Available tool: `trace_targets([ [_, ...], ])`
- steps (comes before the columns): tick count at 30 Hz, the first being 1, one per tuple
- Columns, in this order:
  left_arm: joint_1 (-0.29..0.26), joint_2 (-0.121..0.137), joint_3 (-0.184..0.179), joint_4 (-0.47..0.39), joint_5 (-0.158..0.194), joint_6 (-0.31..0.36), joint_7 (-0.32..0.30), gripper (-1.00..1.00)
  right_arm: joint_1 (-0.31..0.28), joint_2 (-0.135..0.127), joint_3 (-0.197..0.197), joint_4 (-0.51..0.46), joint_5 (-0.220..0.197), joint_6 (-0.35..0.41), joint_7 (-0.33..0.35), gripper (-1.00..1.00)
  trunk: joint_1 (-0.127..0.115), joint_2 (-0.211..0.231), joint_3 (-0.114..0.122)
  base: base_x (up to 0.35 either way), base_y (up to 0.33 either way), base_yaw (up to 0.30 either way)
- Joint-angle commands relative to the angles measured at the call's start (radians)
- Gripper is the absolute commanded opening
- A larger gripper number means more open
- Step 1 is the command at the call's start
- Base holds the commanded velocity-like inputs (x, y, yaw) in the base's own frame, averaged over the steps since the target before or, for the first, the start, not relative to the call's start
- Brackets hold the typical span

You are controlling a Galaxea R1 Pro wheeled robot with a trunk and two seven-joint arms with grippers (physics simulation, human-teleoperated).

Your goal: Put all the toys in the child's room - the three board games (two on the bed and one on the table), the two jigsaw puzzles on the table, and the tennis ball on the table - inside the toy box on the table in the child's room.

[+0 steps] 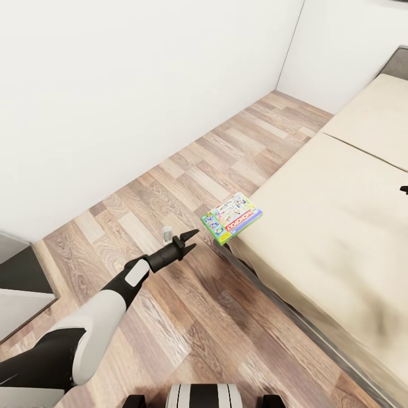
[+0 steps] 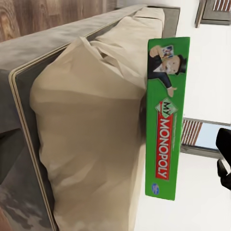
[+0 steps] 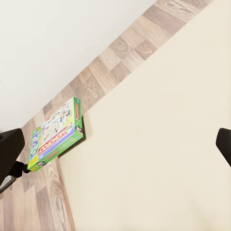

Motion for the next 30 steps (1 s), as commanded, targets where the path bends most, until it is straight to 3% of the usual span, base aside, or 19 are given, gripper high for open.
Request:
trace_targets([
  [1, -0.001, -0.001, 0.008, 0.000, -0.002, 0.009, -0.002, 1.00, -0.001, 0.000, 0.000, 0.000, 0.000, 0.005, 0.003, 1.00, 0.000, 0.000, -0.001, 0.000, 0.000, 0.000],
  [15, -0.014, 0.014, 0.014, 0.001, 0.001, 0.014, -0.002, 1.00, 0.000, 0.001, 0.000, -0.008, 0.000, 0.006, 0.004, 1.00, 0.000, 0.000, -0.001, 0.000, 0.000, 0.000],
  [30, -0.048, 0.011, 0.015, 0.018, -0.001, 0.015, 0.015, 1.00, 0.000, 0.001, 0.000, -0.010, 0.000, 0.006, 0.005, 1.00, 0.000, 0.000, -0.001, 0.000, 0.000, 0.000],
])
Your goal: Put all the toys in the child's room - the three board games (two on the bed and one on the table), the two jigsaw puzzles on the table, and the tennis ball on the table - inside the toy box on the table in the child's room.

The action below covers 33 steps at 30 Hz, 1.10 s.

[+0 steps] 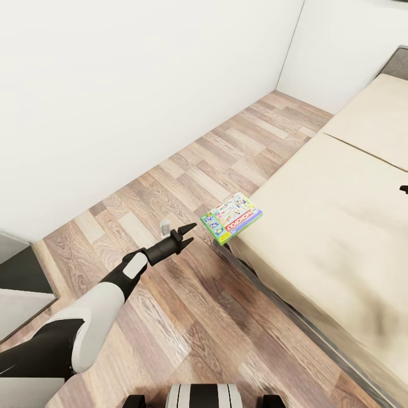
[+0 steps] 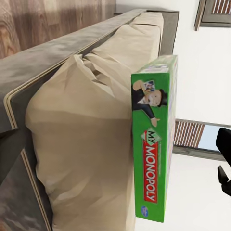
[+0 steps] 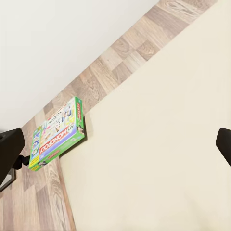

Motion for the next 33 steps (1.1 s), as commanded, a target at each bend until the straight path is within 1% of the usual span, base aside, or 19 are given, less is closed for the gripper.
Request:
trace_targets([
  [1, -0.002, 0.000, 0.008, 0.002, -0.002, 0.009, 0.000, 1.00, -0.001, 0.000, 0.000, 0.000, 0.000, 0.005, 0.003, 1.00, 0.000, 0.000, -0.001, 0.000, 0.000, 0.000],
  [10, -0.009, 0.002, 0.009, 0.006, -0.003, 0.009, 0.009, 1.00, -0.001, 0.000, 0.000, -0.002, 0.000, 0.005, 0.004, 1.00, 0.000, 0.000, -0.001, 0.000, 0.000, -0.037],
  [20, -0.039, 0.000, 0.009, 0.024, -0.002, 0.009, 0.047, 1.00, -0.001, 0.000, 0.000, -0.003, 0.000, 0.005, 0.004, 1.00, 0.000, 0.000, -0.001, 0.000, 0.000, -0.104],
  [26, -0.047, 0.000, 0.009, 0.032, -0.002, 0.009, 0.058, 1.00, 0.000, 0.001, 0.000, -0.003, 0.000, 0.005, 0.004, 1.00, 0.000, 0.000, -0.001, 0.000, 0.000, -0.154],
  [33, -0.050, 0.002, 0.009, 0.035, -0.002, 0.009, 0.063, 1.00, 0.001, 0.002, 0.000, -0.004, 0.000, 0.005, 0.004, 1.00, 0.000, 0.000, 0.000, 0.000, 0.000, -0.216],
])
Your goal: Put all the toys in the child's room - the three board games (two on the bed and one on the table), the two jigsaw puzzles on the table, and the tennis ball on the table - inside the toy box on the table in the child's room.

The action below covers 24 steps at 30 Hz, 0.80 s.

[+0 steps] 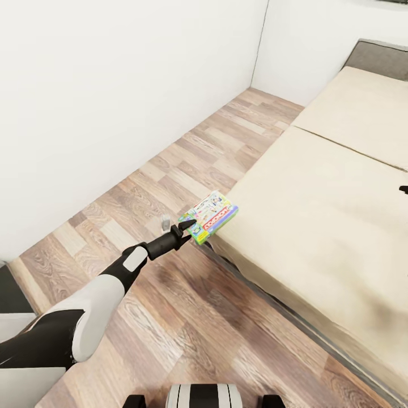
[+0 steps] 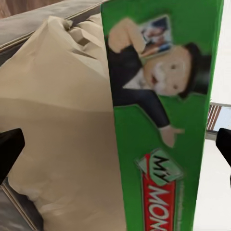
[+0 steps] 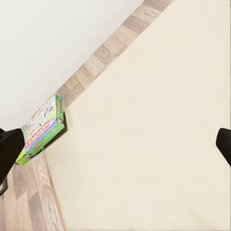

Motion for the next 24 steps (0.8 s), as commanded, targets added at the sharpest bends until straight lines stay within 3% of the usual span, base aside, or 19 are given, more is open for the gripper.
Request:
trace_targets([
  [1, -0.001, -0.001, 0.008, 0.000, -0.002, 0.009, -0.001, 1.00, -0.001, 0.000, 0.000, 0.000, 0.000, 0.005, 0.002, 1.00, 0.000, 0.000, 0.000, 0.000, 0.000, -0.195],
  [10, -0.002, 0.001, 0.008, 0.001, -0.002, 0.008, 0.000, 1.00, -0.001, 0.000, 0.000, 0.000, 0.000, 0.005, 0.002, 1.00, 0.000, 0.000, 0.000, 0.000, 0.000, -0.116],
  [24, -0.002, 0.002, 0.008, 0.002, -0.002, 0.007, 0.000, 1.00, -0.001, 0.001, 0.000, -0.001, 0.000, 0.005, 0.002, 1.00, 0.000, 0.000, 0.000, 0.000, 0.000, -0.024],
])
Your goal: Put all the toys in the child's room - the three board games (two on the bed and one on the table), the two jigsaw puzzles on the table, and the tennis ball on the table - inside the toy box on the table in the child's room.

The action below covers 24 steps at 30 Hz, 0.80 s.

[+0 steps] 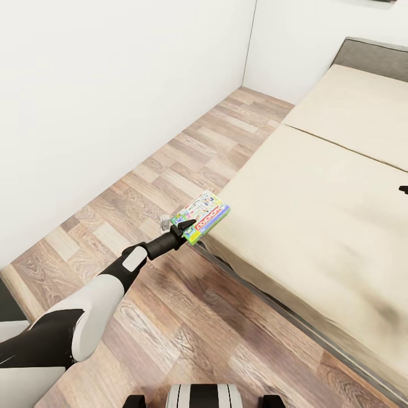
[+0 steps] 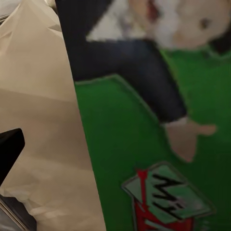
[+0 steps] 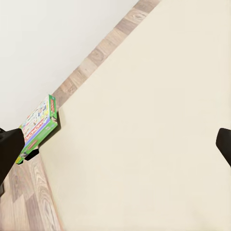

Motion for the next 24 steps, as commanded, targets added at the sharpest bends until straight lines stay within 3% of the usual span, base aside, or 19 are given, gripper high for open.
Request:
trace_targets([
  [1, 0.000, -0.001, 0.008, 0.000, -0.002, 0.009, -0.002, 1.00, -0.001, 0.000, 0.000, 0.000, 0.000, 0.005, 0.003, 1.00, 0.000, 0.000, -0.001, 0.000, 0.000, -0.007],
  [24, -0.001, -0.001, 0.009, 0.000, -0.001, 0.007, -0.005, 1.00, -0.001, -0.001, 0.000, 0.000, 0.000, 0.005, 0.003, 1.00, 0.000, 0.000, -0.001, 0.000, 0.000, -0.015],
])
